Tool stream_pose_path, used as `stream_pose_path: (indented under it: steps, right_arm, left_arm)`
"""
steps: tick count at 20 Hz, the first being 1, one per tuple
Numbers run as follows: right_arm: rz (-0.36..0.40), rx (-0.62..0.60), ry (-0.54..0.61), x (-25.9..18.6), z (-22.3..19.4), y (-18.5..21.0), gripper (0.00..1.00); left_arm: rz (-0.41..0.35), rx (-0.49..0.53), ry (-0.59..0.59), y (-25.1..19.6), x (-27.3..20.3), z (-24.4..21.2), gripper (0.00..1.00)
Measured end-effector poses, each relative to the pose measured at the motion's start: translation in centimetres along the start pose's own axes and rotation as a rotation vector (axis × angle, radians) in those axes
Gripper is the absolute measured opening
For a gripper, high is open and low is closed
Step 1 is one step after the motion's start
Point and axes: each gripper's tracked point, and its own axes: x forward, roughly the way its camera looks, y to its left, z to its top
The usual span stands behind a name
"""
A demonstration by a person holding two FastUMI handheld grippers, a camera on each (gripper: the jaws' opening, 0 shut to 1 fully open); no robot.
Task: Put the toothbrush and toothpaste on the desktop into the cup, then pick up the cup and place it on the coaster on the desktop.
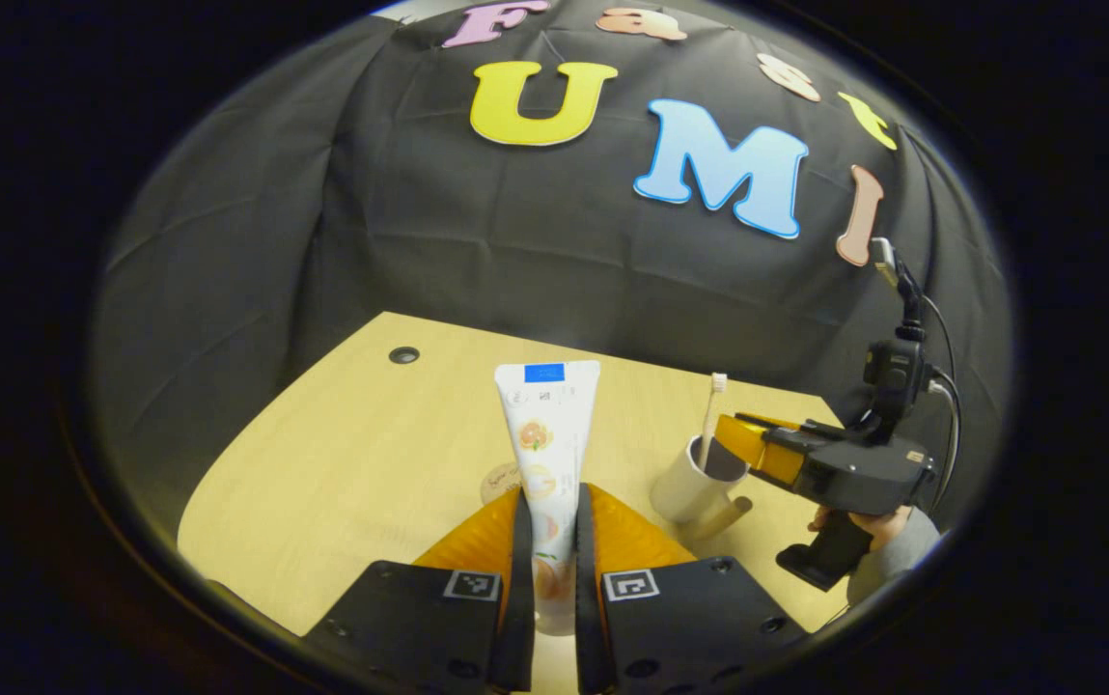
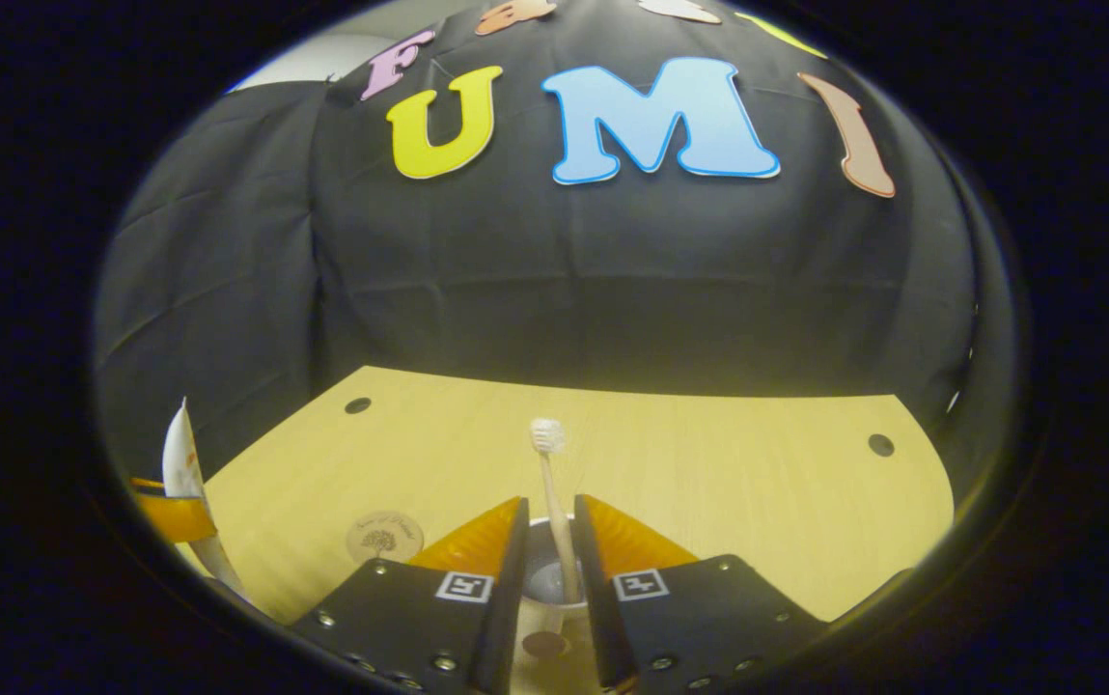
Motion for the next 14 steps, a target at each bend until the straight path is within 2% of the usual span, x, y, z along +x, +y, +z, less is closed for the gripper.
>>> stream_pose_path:
  steps: [1, 2, 3, 5, 9, 14]
  right_arm:
    - [-0.007, 0.0, 0.0, -0.4, 0.0, -0.3, 0.45]
    - [-0.015, 0.001, -0.003, -1.3, 0.0, -0.5, 0.51]
    - [-0.033, 0.003, -0.007, -1.9, 0.2, -1.2, 0.71]
    - [-0.076, 0.01, -0.019, -3.4, 0.3, -2.7, 0.86]
    - [-0.13, 0.077, -0.014, -7.4, -0.1, -5.8, 0.86]
    - [-0.217, 0.144, 0.036, -12.3, -3.1, -10.3, 0.86]
  left_arm:
    - [-0.005, 0.002, -0.003, -0.3, 0.2, 0.0, 0.24]
    - [-0.014, 0.004, -0.007, -0.6, 0.3, 0.1, 0.25]
    - [-0.023, 0.007, -0.012, -1.1, 0.4, 0.4, 0.25]
    - [-0.044, 0.009, -0.026, -2.1, 0.9, 0.8, 0.24]
    - [-0.127, -0.015, -0.099, -4.8, 2.2, 2.7, 0.25]
    - [-0.208, -0.04, -0.201, -8.4, 4.9, 5.4, 0.24]
